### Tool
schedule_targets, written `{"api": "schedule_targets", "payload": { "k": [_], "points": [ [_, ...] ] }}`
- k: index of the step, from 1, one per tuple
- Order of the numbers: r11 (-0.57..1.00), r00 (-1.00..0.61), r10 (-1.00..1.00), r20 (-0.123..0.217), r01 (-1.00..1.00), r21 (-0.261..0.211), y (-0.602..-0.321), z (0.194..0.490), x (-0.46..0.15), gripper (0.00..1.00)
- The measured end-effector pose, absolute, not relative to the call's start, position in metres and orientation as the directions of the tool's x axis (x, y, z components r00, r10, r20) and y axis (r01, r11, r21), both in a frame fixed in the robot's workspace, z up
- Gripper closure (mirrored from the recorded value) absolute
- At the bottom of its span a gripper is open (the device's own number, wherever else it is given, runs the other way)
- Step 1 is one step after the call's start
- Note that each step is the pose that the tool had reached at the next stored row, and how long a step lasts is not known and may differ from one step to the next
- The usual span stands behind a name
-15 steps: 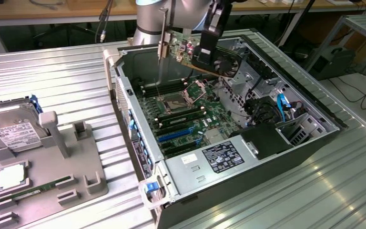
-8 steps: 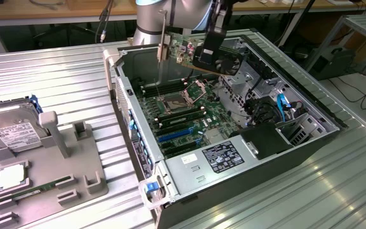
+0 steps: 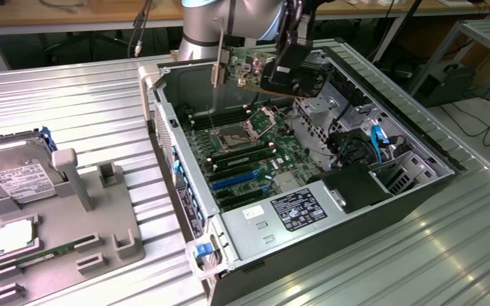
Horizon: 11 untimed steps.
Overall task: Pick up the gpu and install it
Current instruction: 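Insert the gpu into the slot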
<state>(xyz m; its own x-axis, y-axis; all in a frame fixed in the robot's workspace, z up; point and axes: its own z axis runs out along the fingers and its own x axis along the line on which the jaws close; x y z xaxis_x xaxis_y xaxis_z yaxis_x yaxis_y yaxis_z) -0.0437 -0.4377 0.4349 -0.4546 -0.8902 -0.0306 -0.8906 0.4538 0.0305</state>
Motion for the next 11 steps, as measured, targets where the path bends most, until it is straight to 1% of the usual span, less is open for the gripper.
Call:
{"api": "schedule_targets", "payload": {
  "k": [11],
  "points": [
    [0.282, -0.283, -0.959, -0.032, -0.959, 0.026, -0.4378, 0.4349, -0.0349, 0.72]
  ]
}}
